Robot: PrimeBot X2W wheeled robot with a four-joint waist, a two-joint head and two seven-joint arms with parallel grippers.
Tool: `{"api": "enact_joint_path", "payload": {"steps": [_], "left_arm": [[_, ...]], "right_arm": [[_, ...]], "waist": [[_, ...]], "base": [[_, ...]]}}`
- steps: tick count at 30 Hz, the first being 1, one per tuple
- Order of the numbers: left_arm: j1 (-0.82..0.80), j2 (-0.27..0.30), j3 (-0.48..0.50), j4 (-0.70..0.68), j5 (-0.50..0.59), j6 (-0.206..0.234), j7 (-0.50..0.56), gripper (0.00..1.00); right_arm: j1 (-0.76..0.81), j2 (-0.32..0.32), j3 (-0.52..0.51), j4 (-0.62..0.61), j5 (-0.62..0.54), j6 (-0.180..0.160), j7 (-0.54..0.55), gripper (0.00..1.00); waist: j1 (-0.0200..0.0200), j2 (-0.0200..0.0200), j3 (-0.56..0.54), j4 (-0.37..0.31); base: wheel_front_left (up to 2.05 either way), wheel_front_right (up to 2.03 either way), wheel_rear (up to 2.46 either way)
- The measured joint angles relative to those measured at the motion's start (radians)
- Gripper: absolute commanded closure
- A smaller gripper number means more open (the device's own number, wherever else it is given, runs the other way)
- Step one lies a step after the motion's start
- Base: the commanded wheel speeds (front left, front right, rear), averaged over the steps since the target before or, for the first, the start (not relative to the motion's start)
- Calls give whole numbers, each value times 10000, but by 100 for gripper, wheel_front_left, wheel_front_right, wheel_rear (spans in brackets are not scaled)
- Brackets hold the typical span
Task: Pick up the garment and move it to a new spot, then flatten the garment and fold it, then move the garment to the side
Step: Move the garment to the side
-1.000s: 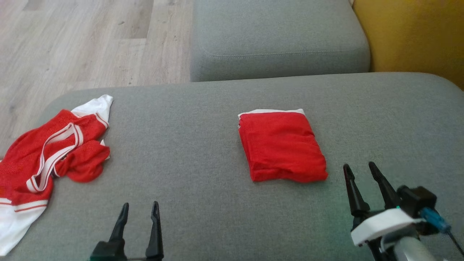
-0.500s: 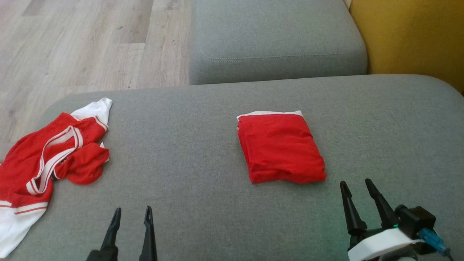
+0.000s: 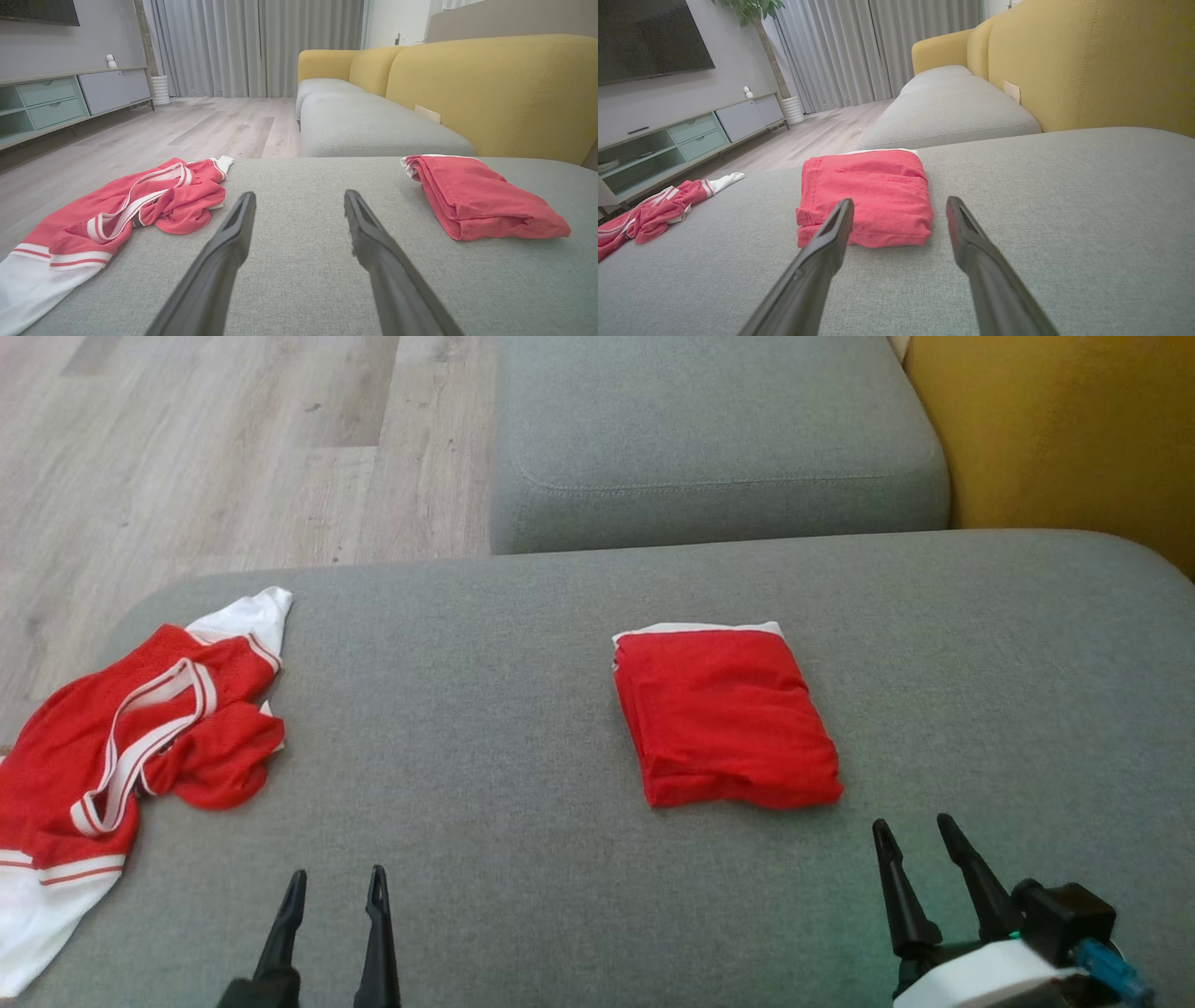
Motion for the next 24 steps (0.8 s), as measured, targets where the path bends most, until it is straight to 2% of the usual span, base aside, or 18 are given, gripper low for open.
{"api": "enact_joint_path", "payload": {"steps": [15, 19, 24], "left_arm": [[-233, -8, -188, 77, 121, -174, 0, 0], [-741, -21, -449, 75, 161, -263, 0, 0], [-1395, -35, -798, 109, 153, -261, 0, 0]], "right_arm": [[-2, 38, -73, 13, 6, 0, 0, 0], [-667, 25, -209, 192, 165, 0, 23, 0], [-2197, -21, -598, 662, 504, 0, 884, 0]], "waist": [[0, 0, 476, 63], [0, 0, 830, 242], [0, 0, 1452, 477]], "base": [[0, 0, 0], [0, 0, 0], [0, 0, 0]]}}
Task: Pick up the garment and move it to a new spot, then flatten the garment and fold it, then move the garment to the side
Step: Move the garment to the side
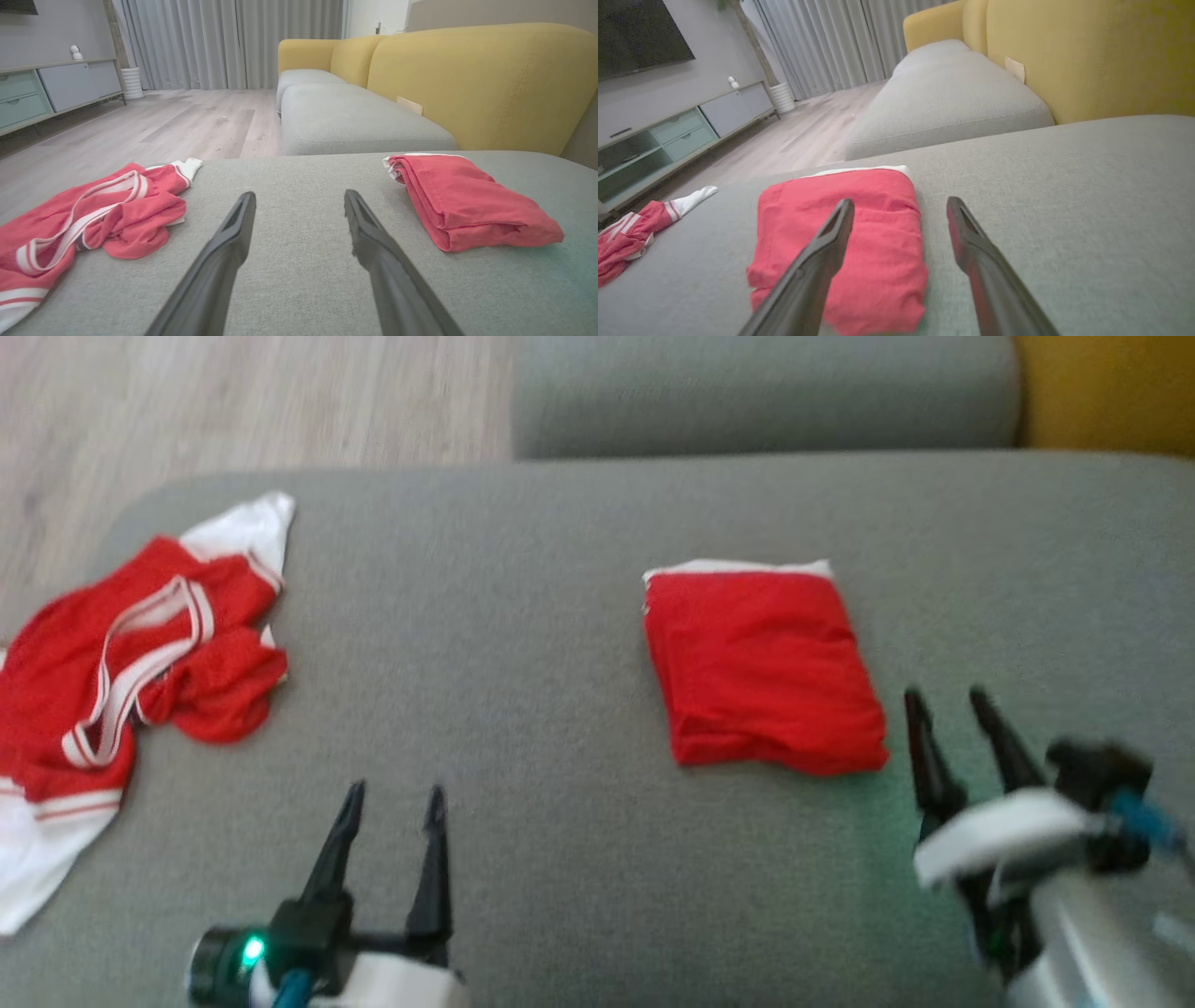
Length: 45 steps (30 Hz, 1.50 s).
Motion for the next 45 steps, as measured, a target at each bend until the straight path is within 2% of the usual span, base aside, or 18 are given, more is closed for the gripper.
{"api": "enact_joint_path", "payload": {"steps": [7, 10, 16, 21, 22, 23, 25, 30, 36, 40, 41, 45], "left_arm": [[-986, -15, -780, 151, -144, 119, 0, 0], [-1264, -25, -1074, 205, -199, 198, 0, 0], [-1556, -35, -1360, 301, -270, 291, 0, 0], [-1719, -38, -1457, 395, -633, 366, 0, 0], [-1739, -38, -1461, 395, -635, 366, 0, 0], [-1759, -38, -1476, 397, -637, 366, 0, 0], [-1839, -38, -1511, 397, -637, 366, 0, 0], [-2181, -38, -1697, 284, -729, 362, 0, 0], [-2649, -42, -1962, 61, -681, 334, -2, 0], [-3235, -48, -1988, -21, -372, 77, -17, 0], [-3421, -50, -1981, -25, -288, -15, -27, 0], [-4201, -50, -1933, -8, -19, -268, -40, 0]], "right_arm": [[-2120, -410, 21, 1645, 915, 0, 2132, 0], [-2638, -742, 75, 2286, 1283, 0, 2694, 0], [-3268, -1262, 412, 3200, 1304, 0, 3010, 0], [-3809, -1358, 767, 4119, 1522, 0, 3089, 0], [-3877, -1360, 844, 4234, 1613, 0, 3198, 32], [-3939, -1383, 915, 4299, 1685, 0, 3231, 58], [-4110, -1478, 1097, 4372, 1870, 0, 3373, 100], [-4293, -1990, 1607, 4174, 1990, 2, 3308, 100], [-4315, -3534, 1639, 3806, 1812, 0, 3127, 100], [-4716, -4428, 1733, 3358, 1415, 0, 3028, 100], [-4907, -4577, 1728, 3254, 1344, 0, 2991, 98], [-5672, -4966, 1620, 3024, 1127, 0, 2692, 100]], "waist": [[0, 0, 786, 471], [0, 0, 1053, 705], [0, 0, 1410, 1012], [0, 0, 1678, 1139], [0, 0, 1721, 1134], [0, 0, 1764, 1129], [0, 0, 1851, 1115], [0, 0, 2084, 917], [0, 0, 2522, 257], [0, 0, 3044, -289], [0, 0, 3209, -421], [1, 0, 3862, -945]], "base": [[0, 0, 0], [0, 0, 0], [0, 0, 0], [0, 0, 0], [0, 0, 0], [0, 0, 0], [0, 0, 0], [0, 0, 0], [0, 0, 0], [0, 0, 0], [0, 0, 0], [0, 0, 0]]}}
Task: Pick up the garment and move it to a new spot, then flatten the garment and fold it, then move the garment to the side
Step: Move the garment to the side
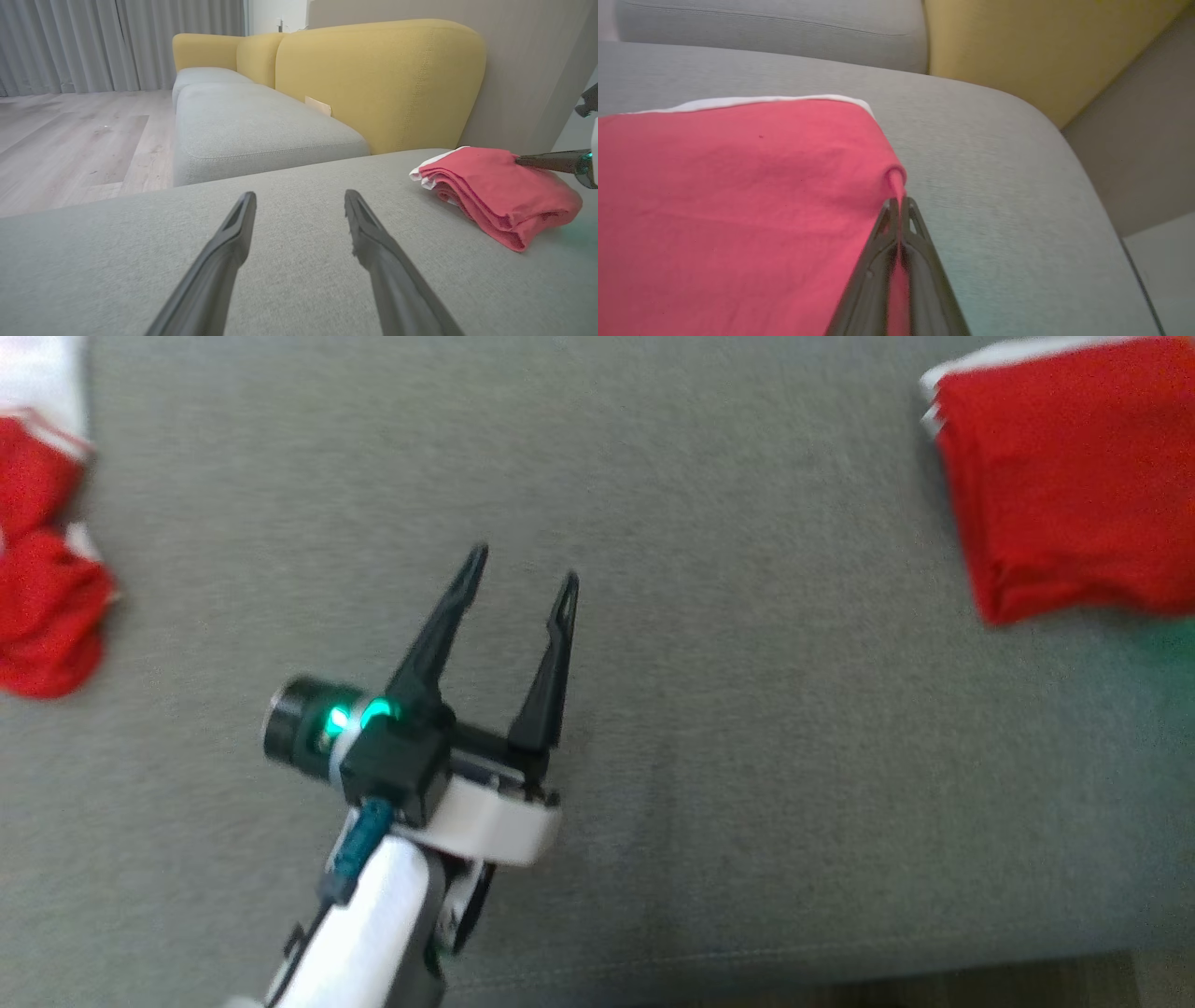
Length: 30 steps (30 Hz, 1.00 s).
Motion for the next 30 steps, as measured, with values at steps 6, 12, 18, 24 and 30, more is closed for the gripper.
{"api": "enact_joint_path", "payload": {"steps": [6, 12, 18, 24, 30], "left_arm": [[-833, -2, 322, -67, 29, -84, -33, 0], [-1175, 0, 477, -261, 130, -198, -33, 0], [-1161, 4, 456, -261, 209, -261, -33, 0], [-1144, 4, 385, -222, 203, -249, -33, 0], [-584, -10, 514, -25, 94, 29, -33, 0]], "right_arm": [[-512, -297, -278, -25, -337, 0, -130, 100], [-863, -698, -803, 40, -748, 0, -408, 100], [-1023, -775, -1429, 161, -1317, 0, -525, 100], [-1020, -721, -2238, 286, -2255, 0, -663, 0], [-591, 604, -2842, -226, -3363, 0, -1057, 0]], "waist": [[1, 0, 801, -714], [1, 0, 1230, -1078], [0, 0, 1230, -1038], [0, 0, 1022, -888], [-1, 0, 159, -673]], "base": [[0, 0, 0], [0, 0, 0], [0, 0, 0], [0, 0, 0], [0, 0, 0]]}}
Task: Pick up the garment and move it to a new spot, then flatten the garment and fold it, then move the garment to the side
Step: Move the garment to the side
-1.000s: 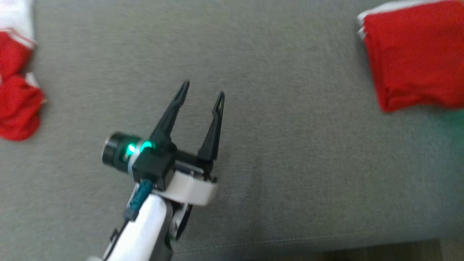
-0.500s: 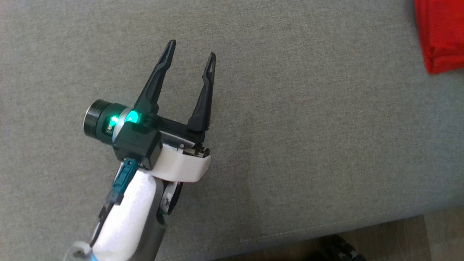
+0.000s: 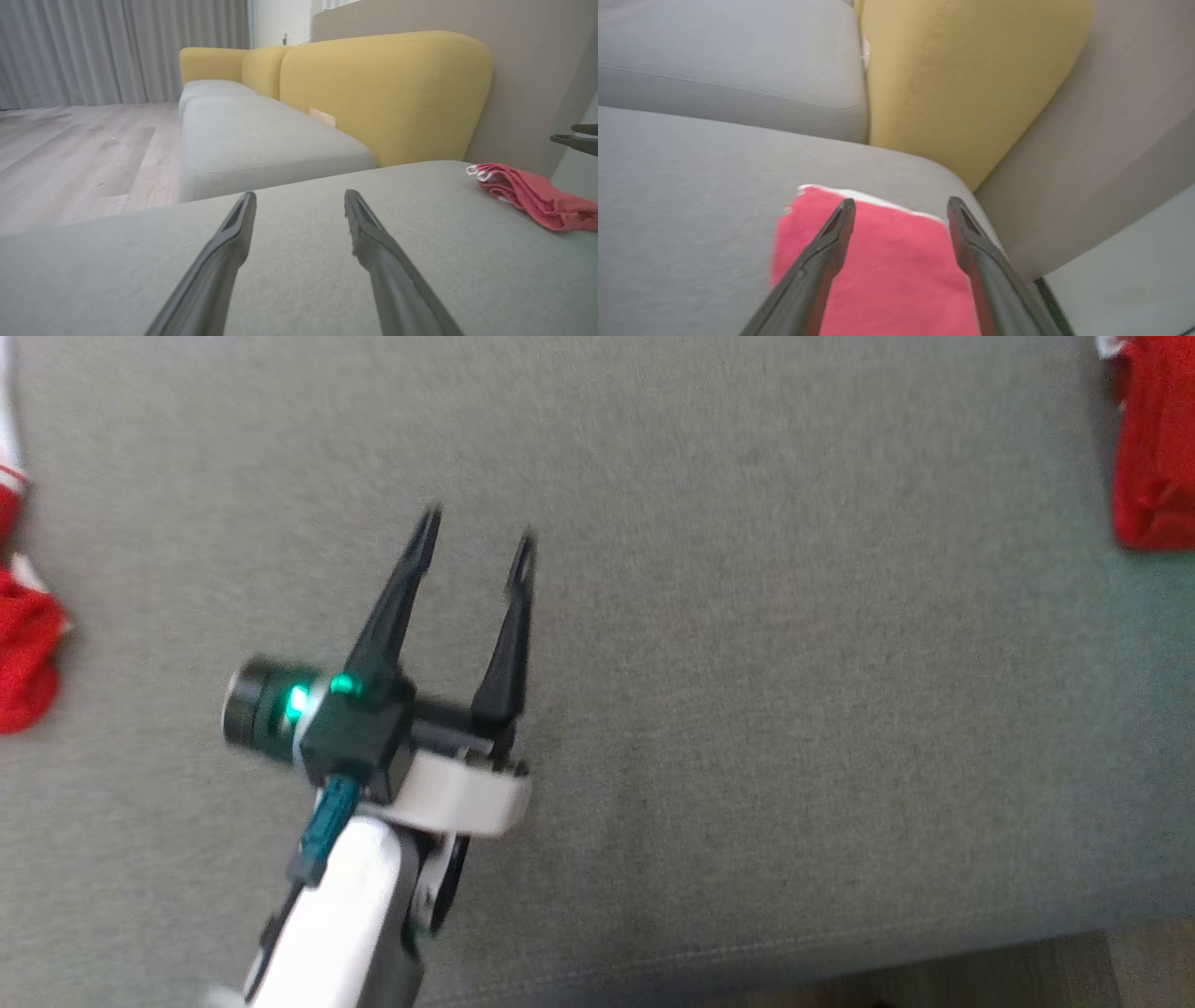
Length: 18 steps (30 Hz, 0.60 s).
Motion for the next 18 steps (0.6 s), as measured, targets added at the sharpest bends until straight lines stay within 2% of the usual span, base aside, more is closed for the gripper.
{"api": "enact_joint_path", "payload": {"steps": [4, 8, 13, 18], "left_arm": [[1030, 8, 270, 460, -146, 169, 0, 0], [2075, 25, 562, 901, -247, 307, 2, 0], [3330, 35, 1081, 1007, -343, 696, 2, 0], [4451, 63, 1448, 999, -345, 736, 2, 0]], "right_arm": [[1153, 1386, 192, -81, -23, 0, -173, 0], [2416, 2500, 443, 4, 188, 0, -825, 0], [3722, 3636, 527, 397, 347, 0, -1935, 0], [5032, 4596, 782, 190, 510, 0, -2475, 0]], "waist": [[0, 0, -880, 175], [-1, 0, -1870, 403], [-1, 0, -3173, 751], [-2, 1, -4269, 1143]], "base": [[0, 0, 0], [0, 0, 0], [0, 0, 0], [0, 0, 0]]}}
